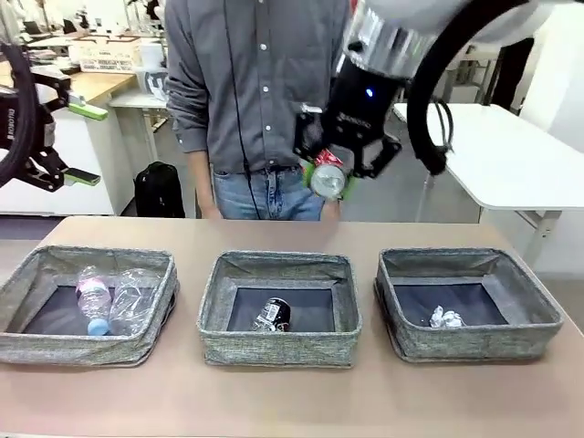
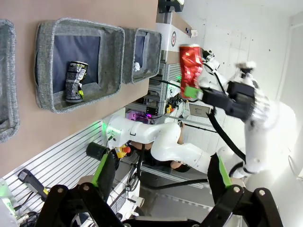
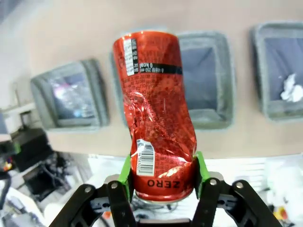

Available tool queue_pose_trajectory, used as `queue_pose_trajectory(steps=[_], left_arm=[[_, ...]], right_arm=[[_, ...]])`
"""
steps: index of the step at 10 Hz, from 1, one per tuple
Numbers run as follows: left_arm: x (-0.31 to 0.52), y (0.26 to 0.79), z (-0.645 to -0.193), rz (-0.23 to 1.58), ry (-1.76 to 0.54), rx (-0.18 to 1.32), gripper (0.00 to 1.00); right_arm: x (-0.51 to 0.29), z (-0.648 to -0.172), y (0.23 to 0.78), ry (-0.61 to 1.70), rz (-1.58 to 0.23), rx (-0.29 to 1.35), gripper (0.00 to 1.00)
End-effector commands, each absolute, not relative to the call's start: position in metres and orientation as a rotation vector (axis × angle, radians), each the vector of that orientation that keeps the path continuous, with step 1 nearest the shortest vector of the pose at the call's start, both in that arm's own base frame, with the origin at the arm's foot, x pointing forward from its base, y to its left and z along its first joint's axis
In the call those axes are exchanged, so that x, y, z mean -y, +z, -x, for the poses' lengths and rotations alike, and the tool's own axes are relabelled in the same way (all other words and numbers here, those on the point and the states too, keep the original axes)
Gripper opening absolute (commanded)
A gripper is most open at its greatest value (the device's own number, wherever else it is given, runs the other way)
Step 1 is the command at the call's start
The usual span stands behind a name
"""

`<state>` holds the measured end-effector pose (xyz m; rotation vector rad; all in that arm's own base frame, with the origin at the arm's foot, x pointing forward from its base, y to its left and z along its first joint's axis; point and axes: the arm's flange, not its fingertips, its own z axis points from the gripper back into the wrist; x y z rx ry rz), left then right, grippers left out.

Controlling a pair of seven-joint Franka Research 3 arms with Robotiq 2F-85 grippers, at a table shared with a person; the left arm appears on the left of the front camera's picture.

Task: Sort the waste into the appropriate baskets.
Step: Pick up the waste item pointed out by the person.

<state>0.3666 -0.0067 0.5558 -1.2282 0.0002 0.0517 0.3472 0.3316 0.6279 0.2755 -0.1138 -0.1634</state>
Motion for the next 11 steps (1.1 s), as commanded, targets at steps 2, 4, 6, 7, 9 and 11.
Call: queue_pose_trajectory(steps=[2, 4, 6, 7, 9, 11], left_arm=[[0.005, 0.558, -0.365, 1.226, 0.032, 0.002, 1.0], [0.005, 0.558, -0.365, 1.226, 0.032, 0.002, 1.0], [0.005, 0.558, -0.365, 1.226, 0.032, 0.002, 1.0], [0.005, 0.558, -0.365, 1.226, 0.032, 0.002, 1.0], [0.005, 0.558, -0.365, 1.226, 0.032, 0.002, 1.0], [0.005, 0.558, -0.365, 1.226, 0.032, 0.002, 1.0]], right_arm=[[-0.39, -0.327, 0.707, -0.237, -0.161, 0.185, 0.57], [-0.404, -0.309, 0.724, -0.24, -0.091, 0.188, 0.57], [-0.404, -0.301, 0.743, -0.212, -0.057, 0.24, 0.57], [-0.401, -0.301, 0.752, -0.204, -0.065, 0.254, 0.57], [-0.396, -0.301, 0.768, -0.19, -0.079, 0.275, 0.57], [-0.387, -0.301, 0.787, -0.182, -0.115, 0.301, 0.57]])
